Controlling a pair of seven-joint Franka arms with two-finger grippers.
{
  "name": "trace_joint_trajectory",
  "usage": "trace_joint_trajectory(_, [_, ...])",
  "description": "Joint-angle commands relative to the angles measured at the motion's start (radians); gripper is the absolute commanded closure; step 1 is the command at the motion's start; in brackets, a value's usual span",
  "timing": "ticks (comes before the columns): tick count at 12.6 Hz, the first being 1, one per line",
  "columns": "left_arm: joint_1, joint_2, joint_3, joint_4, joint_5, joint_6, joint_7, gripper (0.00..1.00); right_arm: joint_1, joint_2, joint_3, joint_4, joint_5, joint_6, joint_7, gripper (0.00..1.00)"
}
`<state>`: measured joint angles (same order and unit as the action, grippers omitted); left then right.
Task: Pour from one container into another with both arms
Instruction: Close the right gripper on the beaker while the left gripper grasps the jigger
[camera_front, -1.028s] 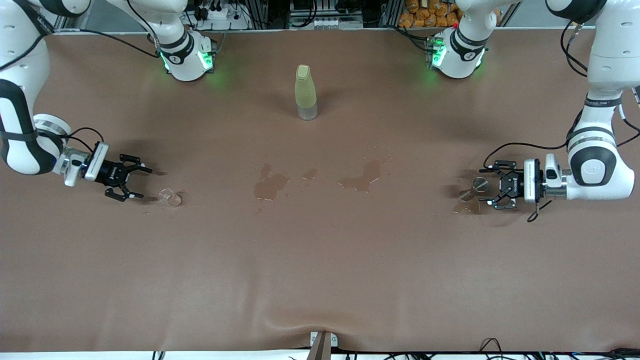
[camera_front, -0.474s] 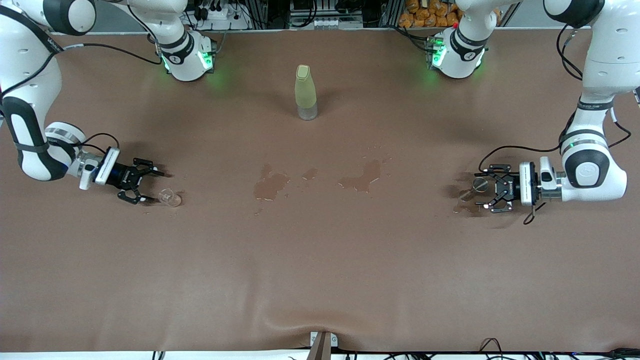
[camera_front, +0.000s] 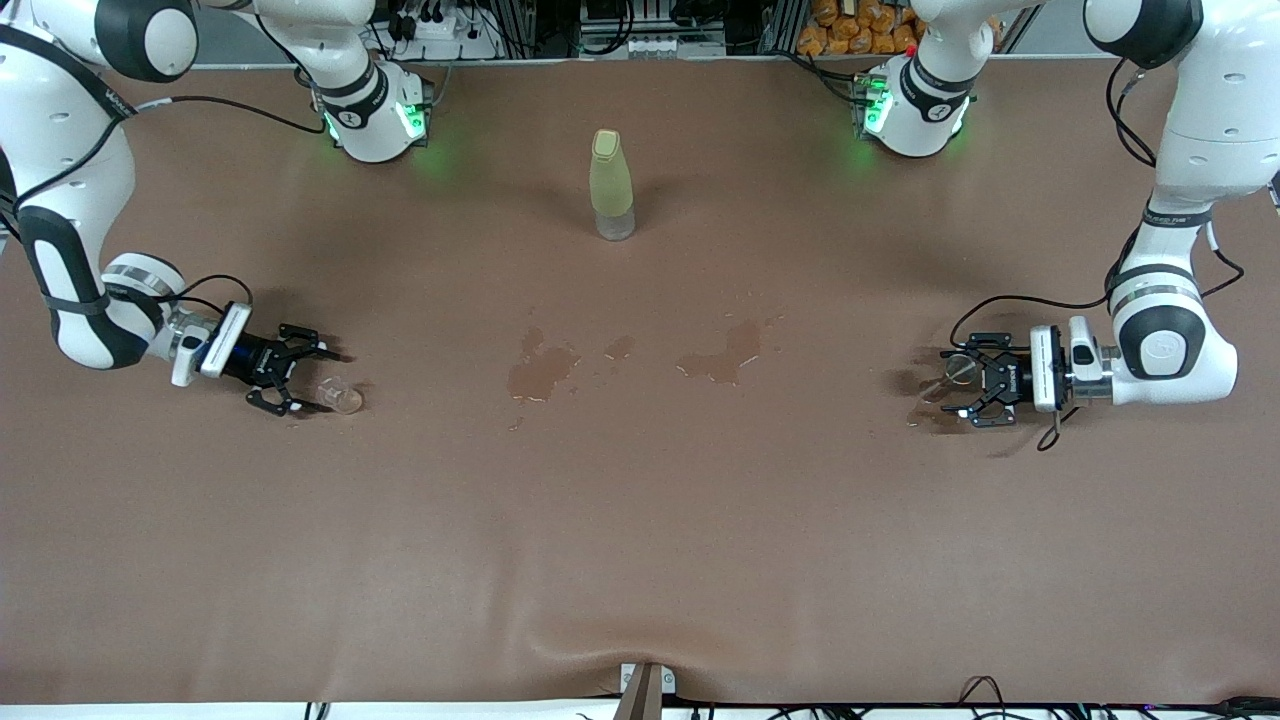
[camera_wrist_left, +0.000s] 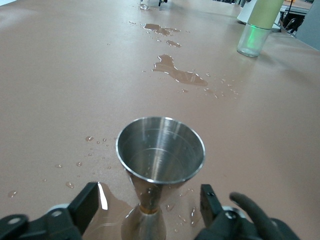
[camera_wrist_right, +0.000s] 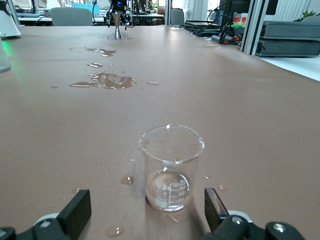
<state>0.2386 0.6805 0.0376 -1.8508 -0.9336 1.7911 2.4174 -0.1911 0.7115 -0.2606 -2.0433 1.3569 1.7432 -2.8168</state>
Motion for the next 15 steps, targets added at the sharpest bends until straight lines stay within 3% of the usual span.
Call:
trace_joint_trajectory(1, [0.001,-0.001,-0.001,-0.001,-0.024,0.008,0.020,0.24,-0.019,0.036,0.020,0.006,0.070,-0.017,-0.283,0.00])
trace_joint_trajectory(6, [0.001,-0.004,-0.001,0.001,-0.024,0.008,0.019,0.55,-0.016,0.068,0.041,0.017,0.116,-0.014,-0.303,0.00])
trace_joint_trajectory(9, [0.001,-0.012,-0.001,0.013,-0.016,0.007,0.016,0.96,-0.014,0.085,0.052,0.025,0.131,-0.014,-0.306,0.00])
trace_joint_trajectory(12, [-0.001,-0.016,-0.002,0.030,-0.016,0.007,0.016,1.00,-0.013,0.088,0.080,0.028,0.146,-0.013,-0.306,0.00])
trace_joint_trajectory(15, [-0.013,-0.025,-0.063,0.100,-0.022,0.001,0.009,1.00,-0.001,0.091,0.090,0.028,0.166,-0.008,-0.308,0.00])
